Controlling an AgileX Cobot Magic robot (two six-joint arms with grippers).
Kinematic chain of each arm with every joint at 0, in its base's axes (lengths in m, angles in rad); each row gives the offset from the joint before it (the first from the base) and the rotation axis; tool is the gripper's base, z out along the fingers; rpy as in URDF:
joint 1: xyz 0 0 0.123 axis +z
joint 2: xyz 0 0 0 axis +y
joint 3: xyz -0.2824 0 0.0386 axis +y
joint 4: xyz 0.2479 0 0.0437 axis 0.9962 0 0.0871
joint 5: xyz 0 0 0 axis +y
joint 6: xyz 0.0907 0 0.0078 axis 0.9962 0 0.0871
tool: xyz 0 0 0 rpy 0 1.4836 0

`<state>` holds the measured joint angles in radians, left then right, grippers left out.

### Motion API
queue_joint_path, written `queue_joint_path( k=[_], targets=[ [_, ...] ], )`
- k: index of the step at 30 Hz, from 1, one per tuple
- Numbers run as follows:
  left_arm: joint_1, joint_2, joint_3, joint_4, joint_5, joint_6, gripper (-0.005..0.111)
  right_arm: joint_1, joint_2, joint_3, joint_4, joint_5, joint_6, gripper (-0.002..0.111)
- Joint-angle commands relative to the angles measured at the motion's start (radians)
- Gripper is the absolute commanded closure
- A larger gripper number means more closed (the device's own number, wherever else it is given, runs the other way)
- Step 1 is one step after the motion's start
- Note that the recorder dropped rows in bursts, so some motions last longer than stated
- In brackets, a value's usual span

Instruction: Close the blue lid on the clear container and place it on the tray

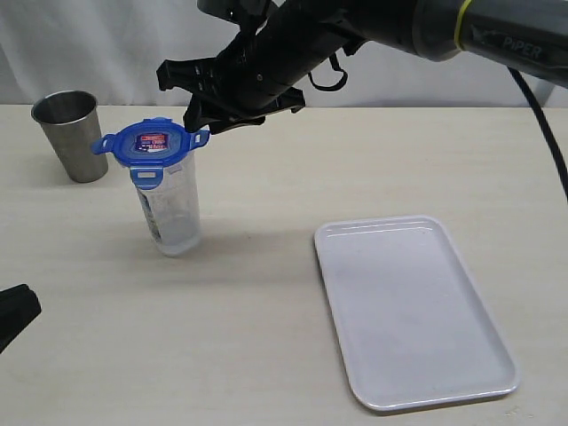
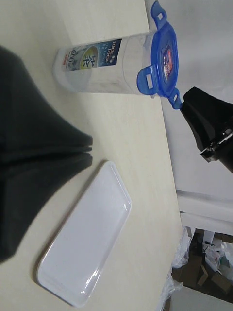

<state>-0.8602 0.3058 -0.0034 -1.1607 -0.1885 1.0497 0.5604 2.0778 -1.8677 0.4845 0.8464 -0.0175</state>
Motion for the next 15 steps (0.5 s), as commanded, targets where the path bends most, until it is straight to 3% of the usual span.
queue_joint_path(
  k=[1,9,13,15],
  targets=[
    [-0.003,0.005,0.003,-0.008,-0.001,-0.007,0.107,-0.005,-0.004,-0.005,-0.015,-0.006,-0.003,0.075],
    [-0.003,0.005,0.003,-0.006,-0.022,-0.007,0.107,-0.005,-0.035,-0.135,-0.145,0.043,-0.031,0.075],
    [-0.003,0.005,0.003,-0.082,-0.233,-0.056,0.107,0.000,-0.070,-0.190,-0.162,0.076,-0.106,0.079],
    [-0.003,0.005,0.003,-0.132,-0.336,-0.057,0.107,0.000,-0.096,-0.190,-0.198,0.075,-0.108,0.090]
  ],
)
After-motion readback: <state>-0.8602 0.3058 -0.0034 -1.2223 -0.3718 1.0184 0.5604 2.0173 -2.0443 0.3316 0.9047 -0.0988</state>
